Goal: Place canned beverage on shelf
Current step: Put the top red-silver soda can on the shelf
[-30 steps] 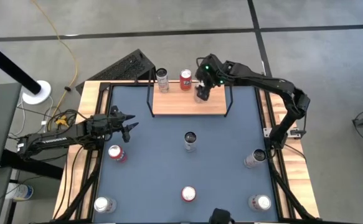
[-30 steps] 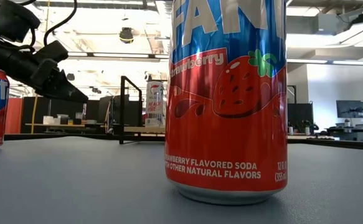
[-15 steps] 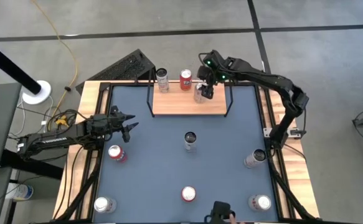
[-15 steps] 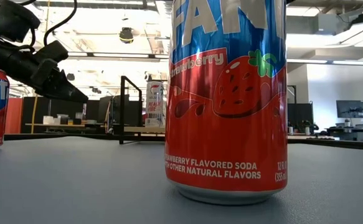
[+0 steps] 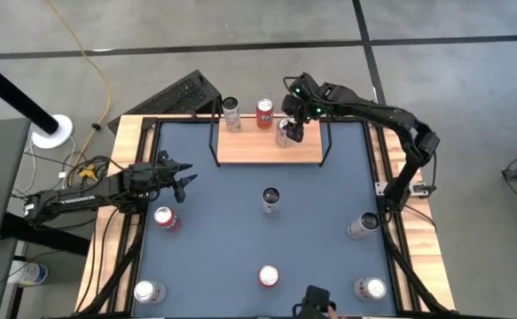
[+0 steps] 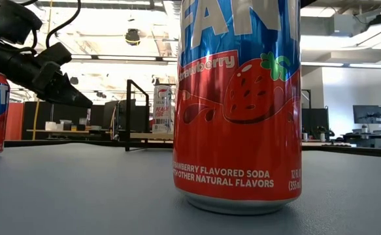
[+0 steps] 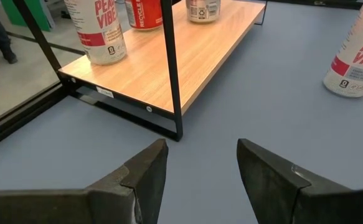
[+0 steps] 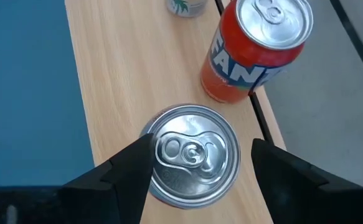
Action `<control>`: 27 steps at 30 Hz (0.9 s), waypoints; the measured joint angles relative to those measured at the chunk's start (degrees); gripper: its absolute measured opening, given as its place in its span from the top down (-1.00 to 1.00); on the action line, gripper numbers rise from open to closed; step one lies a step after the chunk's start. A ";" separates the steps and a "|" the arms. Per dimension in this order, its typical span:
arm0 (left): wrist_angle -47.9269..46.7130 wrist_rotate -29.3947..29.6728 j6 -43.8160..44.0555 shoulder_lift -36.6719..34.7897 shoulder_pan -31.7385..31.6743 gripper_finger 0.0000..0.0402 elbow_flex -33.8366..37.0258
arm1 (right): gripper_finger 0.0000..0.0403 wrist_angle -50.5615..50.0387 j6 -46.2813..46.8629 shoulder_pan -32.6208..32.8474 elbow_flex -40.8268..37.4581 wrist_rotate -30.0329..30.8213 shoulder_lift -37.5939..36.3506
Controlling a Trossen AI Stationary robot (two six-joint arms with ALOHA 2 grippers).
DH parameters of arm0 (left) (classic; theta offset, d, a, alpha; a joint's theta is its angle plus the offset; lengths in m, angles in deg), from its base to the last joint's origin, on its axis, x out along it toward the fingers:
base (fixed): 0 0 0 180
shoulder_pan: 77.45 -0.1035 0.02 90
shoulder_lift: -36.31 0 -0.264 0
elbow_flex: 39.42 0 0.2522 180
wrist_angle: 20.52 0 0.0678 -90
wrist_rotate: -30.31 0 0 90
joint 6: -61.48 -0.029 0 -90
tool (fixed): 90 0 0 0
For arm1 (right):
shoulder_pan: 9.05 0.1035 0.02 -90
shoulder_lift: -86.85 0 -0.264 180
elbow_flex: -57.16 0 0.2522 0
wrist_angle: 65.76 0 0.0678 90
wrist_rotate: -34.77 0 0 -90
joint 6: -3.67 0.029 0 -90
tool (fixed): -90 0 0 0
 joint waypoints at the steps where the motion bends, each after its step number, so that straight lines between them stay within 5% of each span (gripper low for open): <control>1: 0.00 0.00 0.00 0.00 0.00 0.08 0.00 | -0.37 -0.08 1.14 0.00 0.00 0.02 0.00; 13: 0.00 -0.02 0.00 0.00 0.00 0.08 0.00 | -0.37 -0.20 22.05 0.18 -0.09 2.85 0.01; 19: 0.00 0.00 -0.01 0.00 0.00 0.08 0.00 | -0.37 0.14 21.16 0.57 1.27 8.10 -0.31; 27: 0.00 -0.02 0.00 0.00 0.00 0.08 0.00 | -0.37 0.30 13.13 1.24 3.69 7.93 -0.50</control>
